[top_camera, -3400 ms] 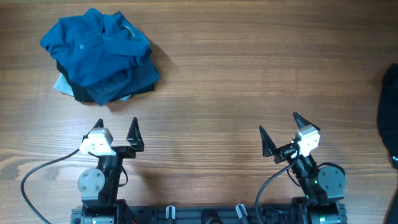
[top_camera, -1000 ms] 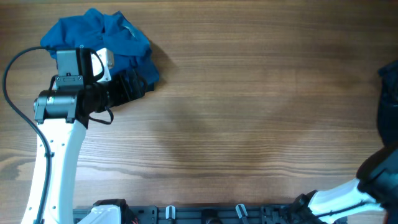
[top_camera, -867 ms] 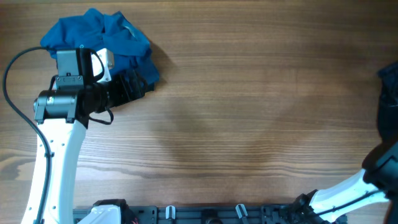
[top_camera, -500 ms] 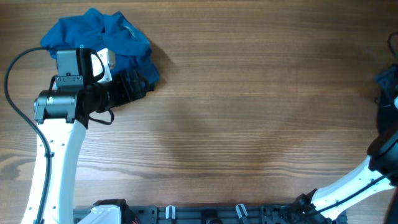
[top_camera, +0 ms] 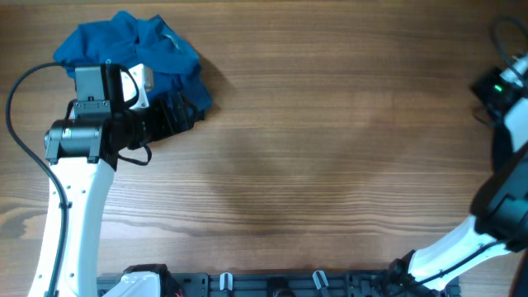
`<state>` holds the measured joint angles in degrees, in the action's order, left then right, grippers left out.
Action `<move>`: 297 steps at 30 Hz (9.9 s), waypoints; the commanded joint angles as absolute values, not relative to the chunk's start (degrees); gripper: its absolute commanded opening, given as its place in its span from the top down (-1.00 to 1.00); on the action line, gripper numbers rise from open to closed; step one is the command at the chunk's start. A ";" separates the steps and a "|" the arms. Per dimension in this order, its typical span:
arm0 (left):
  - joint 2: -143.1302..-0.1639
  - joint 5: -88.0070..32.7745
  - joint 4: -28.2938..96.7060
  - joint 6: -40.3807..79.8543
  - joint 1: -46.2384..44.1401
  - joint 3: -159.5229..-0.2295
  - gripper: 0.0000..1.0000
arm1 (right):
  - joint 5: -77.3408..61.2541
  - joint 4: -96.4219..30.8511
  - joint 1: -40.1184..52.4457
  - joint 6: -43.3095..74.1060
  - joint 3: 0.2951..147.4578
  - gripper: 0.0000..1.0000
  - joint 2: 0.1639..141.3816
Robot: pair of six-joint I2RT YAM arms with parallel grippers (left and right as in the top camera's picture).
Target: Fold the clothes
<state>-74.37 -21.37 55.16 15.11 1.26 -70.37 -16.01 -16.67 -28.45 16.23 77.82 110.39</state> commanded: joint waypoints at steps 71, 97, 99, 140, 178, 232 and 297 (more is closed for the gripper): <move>-69.54 -23.79 58.33 12.43 1.61 -71.59 -1.00 | -6.00 -29.65 27.83 -2.72 78.72 0.14 119.50; -69.54 -18.13 53.71 12.38 -11.51 -71.59 -0.99 | -18.04 -42.48 -6.28 18.81 78.26 0.50 113.47; -69.54 -18.13 53.74 12.40 -11.51 -71.59 -1.00 | -22.79 -41.93 -6.31 16.80 78.35 0.87 113.21; -69.54 -18.15 51.20 12.45 -11.51 -71.59 -0.99 | -32.03 -41.54 -7.27 8.64 78.70 0.38 107.48; -70.28 -18.13 50.30 12.64 -11.51 -71.59 -1.00 | -34.85 -30.48 -6.59 27.40 78.15 -0.09 107.42; -78.35 -18.15 38.17 15.46 -20.10 -71.59 -0.99 | -18.85 -28.62 1.06 7.01 76.38 0.22 108.66; -95.22 20.14 21.45 17.39 -46.70 -71.59 0.92 | -52.01 -21.85 11.00 30.61 78.04 0.56 90.41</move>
<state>-93.58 18.06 18.33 19.49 -44.66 -71.90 -50.46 -22.74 10.59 32.77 77.17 90.91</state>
